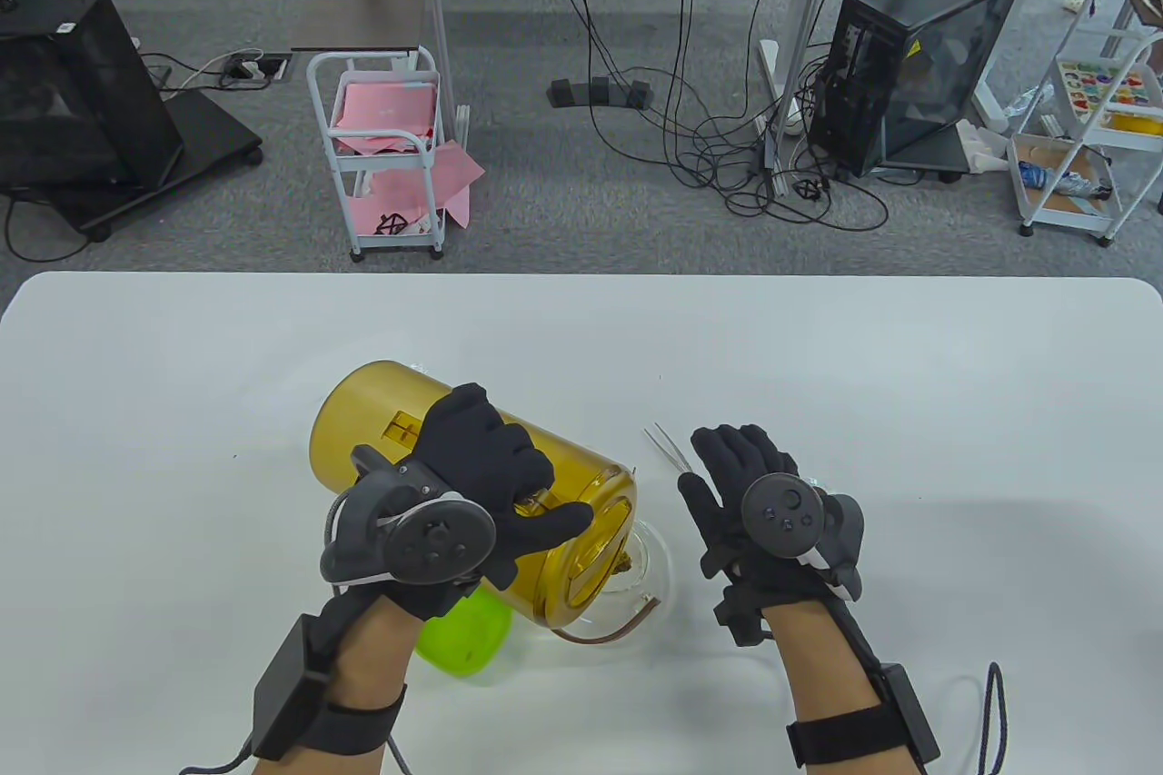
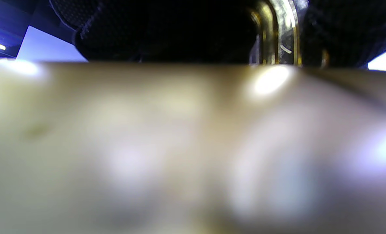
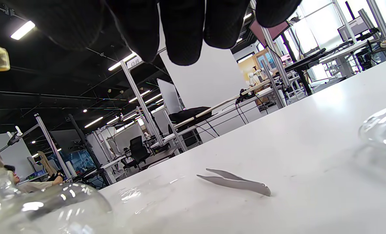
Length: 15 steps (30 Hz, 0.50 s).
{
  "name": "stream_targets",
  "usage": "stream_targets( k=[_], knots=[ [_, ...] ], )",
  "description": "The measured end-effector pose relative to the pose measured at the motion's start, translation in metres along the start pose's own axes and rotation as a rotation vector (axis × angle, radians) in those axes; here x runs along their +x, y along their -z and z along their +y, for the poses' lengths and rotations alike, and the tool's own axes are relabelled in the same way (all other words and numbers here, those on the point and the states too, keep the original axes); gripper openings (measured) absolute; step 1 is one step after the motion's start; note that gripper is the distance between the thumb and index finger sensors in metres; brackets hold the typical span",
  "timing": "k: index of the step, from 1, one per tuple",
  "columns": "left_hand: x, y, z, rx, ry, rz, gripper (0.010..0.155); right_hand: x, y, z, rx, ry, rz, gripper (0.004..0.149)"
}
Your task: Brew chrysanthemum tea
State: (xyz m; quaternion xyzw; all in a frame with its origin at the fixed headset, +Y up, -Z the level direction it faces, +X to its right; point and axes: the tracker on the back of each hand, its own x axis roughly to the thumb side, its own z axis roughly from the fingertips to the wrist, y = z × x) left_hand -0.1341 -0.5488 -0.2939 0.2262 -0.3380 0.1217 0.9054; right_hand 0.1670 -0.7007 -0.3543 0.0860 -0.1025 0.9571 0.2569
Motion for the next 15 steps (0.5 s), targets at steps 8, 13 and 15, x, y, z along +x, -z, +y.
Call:
stream_targets(
  k=[8, 13, 15],
  knots=[
    [0.0018, 0.0000, 0.0007, 0.000, 0.008, -0.002, 0.051, 0.0002, 0.0003, 0.0010, 0.004, -0.002, 0.001, 0.063],
    [0.0035, 0.0001, 0.0010, 0.000, 0.012, -0.008, 0.050, 0.0006, 0.0003, 0.0012, 0.004, -0.004, 0.000, 0.063],
    [0.0033, 0.0001, 0.0010, 0.000, 0.012, -0.007, 0.051, 0.0005, 0.0003, 0.0011, 0.004, -0.004, 0.000, 0.063]
  ],
)
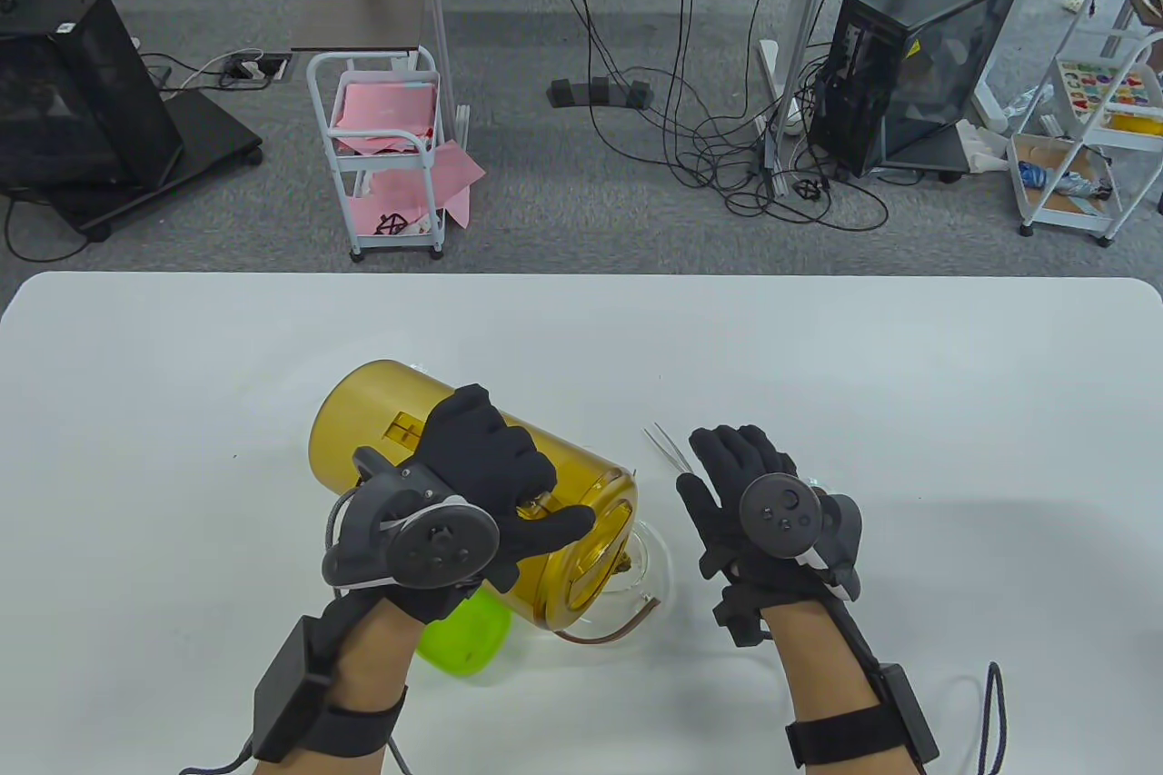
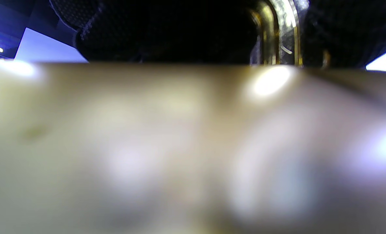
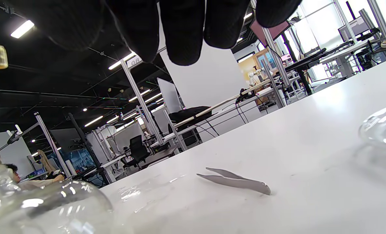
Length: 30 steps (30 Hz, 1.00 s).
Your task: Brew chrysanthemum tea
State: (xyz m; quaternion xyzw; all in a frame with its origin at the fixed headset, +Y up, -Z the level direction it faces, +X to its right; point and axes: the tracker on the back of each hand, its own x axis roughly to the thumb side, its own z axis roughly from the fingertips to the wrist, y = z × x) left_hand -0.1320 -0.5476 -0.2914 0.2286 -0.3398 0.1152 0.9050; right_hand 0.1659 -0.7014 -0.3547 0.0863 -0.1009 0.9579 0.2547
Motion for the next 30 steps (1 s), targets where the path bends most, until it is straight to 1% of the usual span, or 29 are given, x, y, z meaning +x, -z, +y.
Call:
stream_targets(
  k=[30],
  knots=[
    [0.0009, 0.0006, -0.0002, -0.006, 0.002, 0.001, 0.050, -0.0009, -0.0002, -0.0010, -0.001, 0.002, 0.004, 0.063]
  ],
)
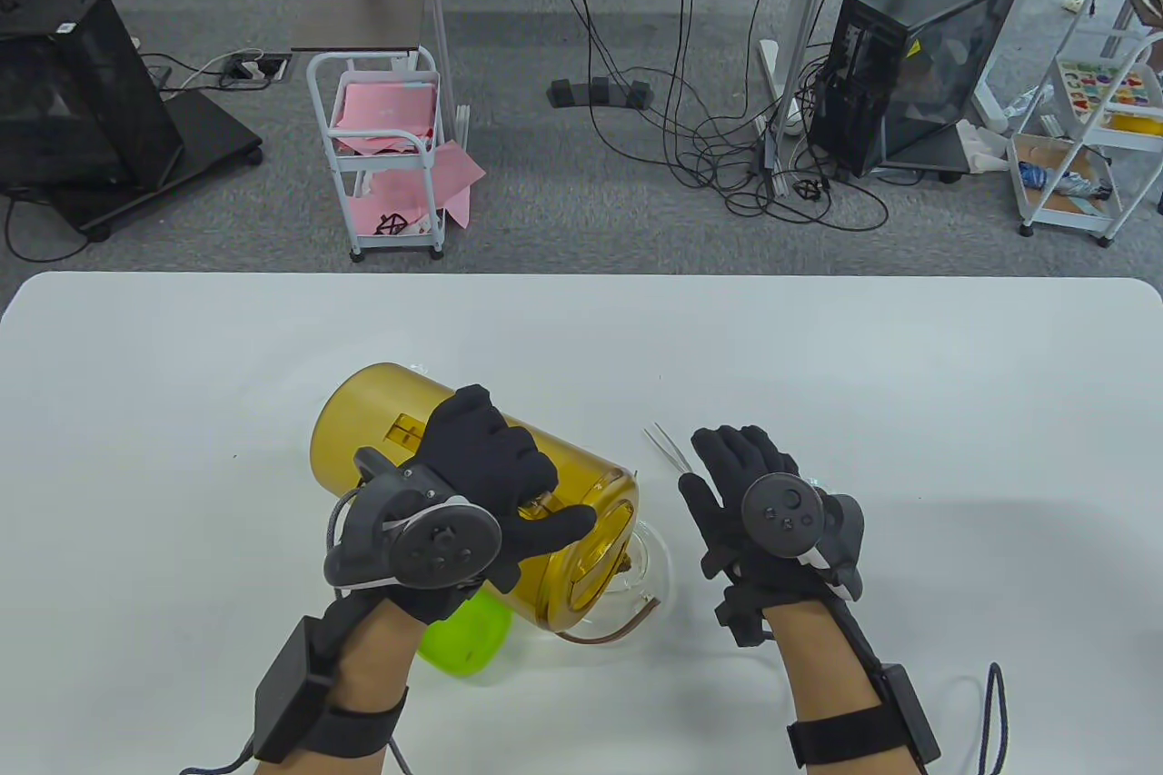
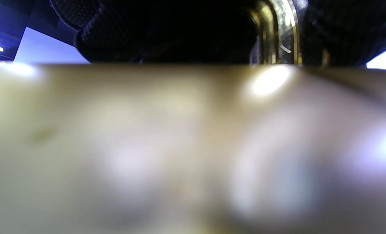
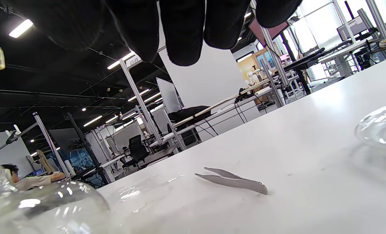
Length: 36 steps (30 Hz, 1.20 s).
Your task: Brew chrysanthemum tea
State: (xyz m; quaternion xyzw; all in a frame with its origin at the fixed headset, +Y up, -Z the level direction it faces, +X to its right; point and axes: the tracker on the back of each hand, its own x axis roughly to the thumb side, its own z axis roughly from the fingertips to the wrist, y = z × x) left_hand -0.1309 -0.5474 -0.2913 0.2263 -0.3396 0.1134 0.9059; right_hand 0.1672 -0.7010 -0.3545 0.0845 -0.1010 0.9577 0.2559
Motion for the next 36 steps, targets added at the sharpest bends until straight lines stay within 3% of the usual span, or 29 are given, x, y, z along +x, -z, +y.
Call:
stream_targets(
  k=[36],
  knots=[
    [0.0074, 0.0030, -0.0043, -0.020, -0.006, -0.017, 0.050, 0.0000, 0.0000, 0.0000, 0.000, 0.000, 0.000, 0.063]
  ],
)
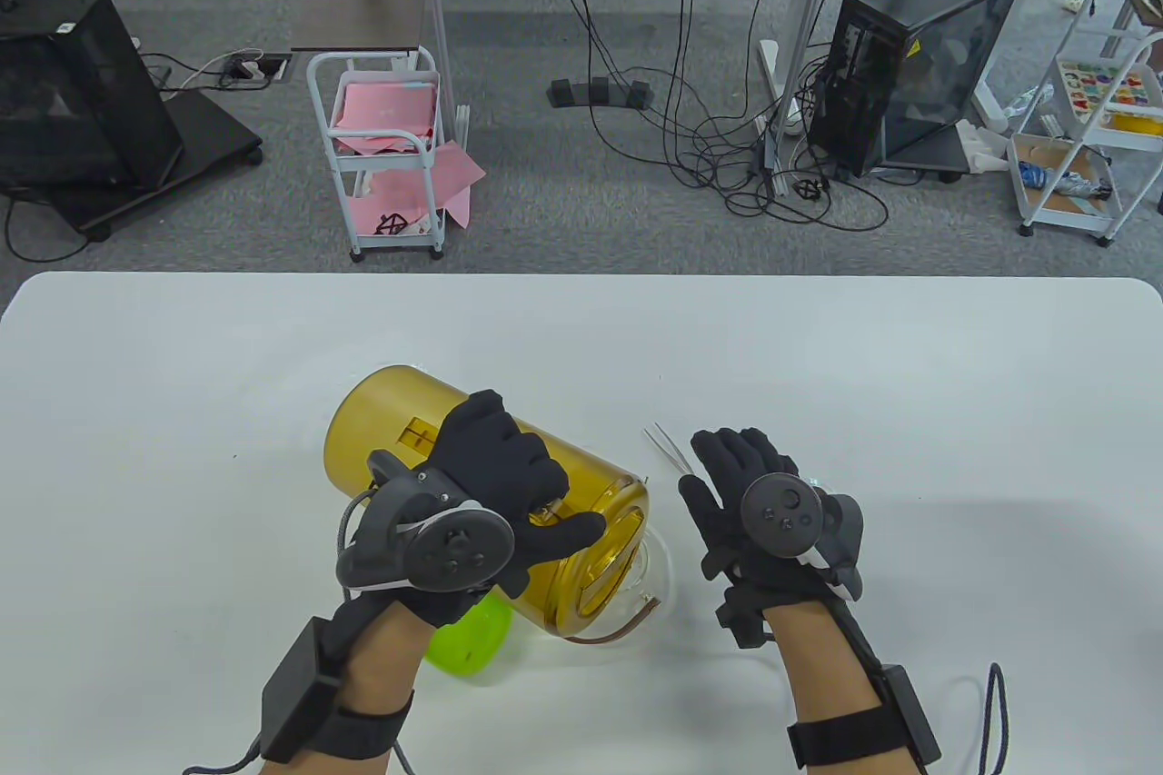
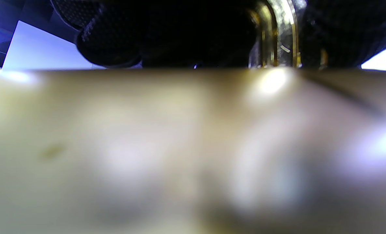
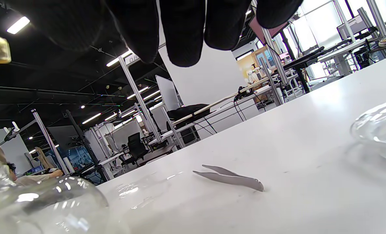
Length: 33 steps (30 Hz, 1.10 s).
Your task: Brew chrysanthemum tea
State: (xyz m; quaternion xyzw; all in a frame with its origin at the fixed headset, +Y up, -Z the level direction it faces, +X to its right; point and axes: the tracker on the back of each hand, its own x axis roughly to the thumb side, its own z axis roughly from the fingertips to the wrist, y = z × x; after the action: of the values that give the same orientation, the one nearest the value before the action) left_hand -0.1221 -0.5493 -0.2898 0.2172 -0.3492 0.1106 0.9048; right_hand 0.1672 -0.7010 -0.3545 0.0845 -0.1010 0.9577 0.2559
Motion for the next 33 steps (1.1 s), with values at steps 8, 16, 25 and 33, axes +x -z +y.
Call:
stream_targets(
  k=[8, 16, 25, 33],
  knots=[
    [0.0029, 0.0005, -0.0001, 0.001, 0.009, -0.007, 0.050, 0.0001, -0.0009, -0.0004, 0.012, -0.007, 0.002, 0.063],
    [0.0039, 0.0008, -0.0009, 0.002, 0.011, -0.013, 0.050, 0.0003, -0.0006, -0.0001, 0.015, -0.010, 0.001, 0.063],
    [0.0051, 0.0010, -0.0018, 0.001, 0.012, -0.017, 0.050, 0.0006, -0.0008, 0.0000, 0.015, -0.010, 0.001, 0.063],
    [0.0067, 0.0011, -0.0021, 0.008, 0.024, -0.021, 0.050, 0.0009, -0.0010, 0.0000, 0.015, -0.011, 0.001, 0.063]
  ],
)
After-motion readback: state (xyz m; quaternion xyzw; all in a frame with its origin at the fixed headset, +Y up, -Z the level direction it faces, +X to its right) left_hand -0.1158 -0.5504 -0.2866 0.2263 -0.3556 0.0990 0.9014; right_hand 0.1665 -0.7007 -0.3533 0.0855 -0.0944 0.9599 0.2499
